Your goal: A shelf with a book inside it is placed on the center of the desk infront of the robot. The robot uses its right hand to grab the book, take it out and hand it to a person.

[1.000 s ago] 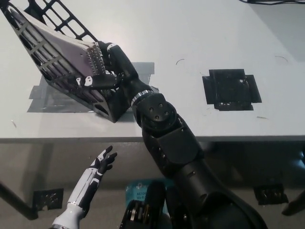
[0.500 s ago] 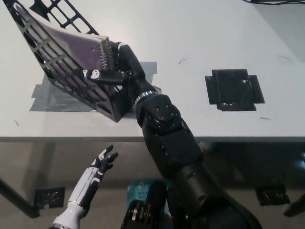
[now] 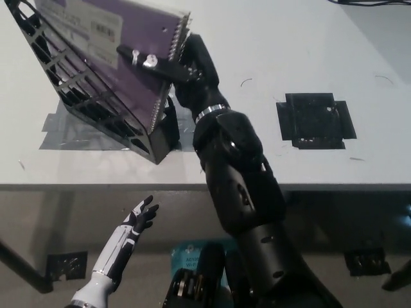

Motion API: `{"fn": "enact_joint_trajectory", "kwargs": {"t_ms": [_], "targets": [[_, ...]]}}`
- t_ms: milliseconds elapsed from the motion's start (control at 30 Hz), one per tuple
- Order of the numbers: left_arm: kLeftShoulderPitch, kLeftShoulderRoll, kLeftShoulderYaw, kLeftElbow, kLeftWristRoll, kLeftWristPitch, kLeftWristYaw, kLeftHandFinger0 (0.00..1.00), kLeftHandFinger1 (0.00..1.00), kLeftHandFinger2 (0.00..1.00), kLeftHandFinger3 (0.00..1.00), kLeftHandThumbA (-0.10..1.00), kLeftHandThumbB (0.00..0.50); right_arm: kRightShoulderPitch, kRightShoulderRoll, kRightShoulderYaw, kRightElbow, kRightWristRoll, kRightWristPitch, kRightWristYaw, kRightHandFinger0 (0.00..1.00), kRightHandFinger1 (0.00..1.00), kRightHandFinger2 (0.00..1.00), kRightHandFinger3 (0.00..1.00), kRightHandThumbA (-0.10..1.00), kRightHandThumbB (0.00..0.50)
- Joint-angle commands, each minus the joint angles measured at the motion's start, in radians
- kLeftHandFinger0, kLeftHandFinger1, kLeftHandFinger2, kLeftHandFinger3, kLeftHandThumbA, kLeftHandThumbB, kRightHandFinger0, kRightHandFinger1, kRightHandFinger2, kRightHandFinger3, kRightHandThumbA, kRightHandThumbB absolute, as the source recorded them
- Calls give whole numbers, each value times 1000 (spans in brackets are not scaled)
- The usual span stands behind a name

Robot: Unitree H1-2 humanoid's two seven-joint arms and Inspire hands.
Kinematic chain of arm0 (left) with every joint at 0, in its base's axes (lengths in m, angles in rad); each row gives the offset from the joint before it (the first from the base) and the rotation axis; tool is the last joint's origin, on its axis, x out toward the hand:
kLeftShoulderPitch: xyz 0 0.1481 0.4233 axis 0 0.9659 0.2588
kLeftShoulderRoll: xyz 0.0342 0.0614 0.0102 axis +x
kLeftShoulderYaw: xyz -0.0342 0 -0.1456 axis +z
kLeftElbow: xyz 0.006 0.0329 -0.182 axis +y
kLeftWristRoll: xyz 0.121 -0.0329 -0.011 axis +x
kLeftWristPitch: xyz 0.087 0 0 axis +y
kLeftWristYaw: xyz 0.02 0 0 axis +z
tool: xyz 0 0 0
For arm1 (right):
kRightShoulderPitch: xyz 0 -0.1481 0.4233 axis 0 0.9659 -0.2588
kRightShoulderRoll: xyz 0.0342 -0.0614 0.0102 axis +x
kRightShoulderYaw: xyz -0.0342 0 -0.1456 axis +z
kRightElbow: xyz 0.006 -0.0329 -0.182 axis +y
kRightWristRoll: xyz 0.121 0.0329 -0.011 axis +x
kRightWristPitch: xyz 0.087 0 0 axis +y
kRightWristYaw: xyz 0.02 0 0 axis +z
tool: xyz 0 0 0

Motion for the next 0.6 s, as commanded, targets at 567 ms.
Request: {"fn": "enact_joint_trajectory", "kwargs": {"t_ms": [567], "targets": [[-19, 17, -2, -6, -15, -45, -35, 1000, 942, 922, 1000, 1000, 244, -220, 14, -276, -375, 480, 123, -198, 0, 0, 0, 0, 1000, 12]]}}
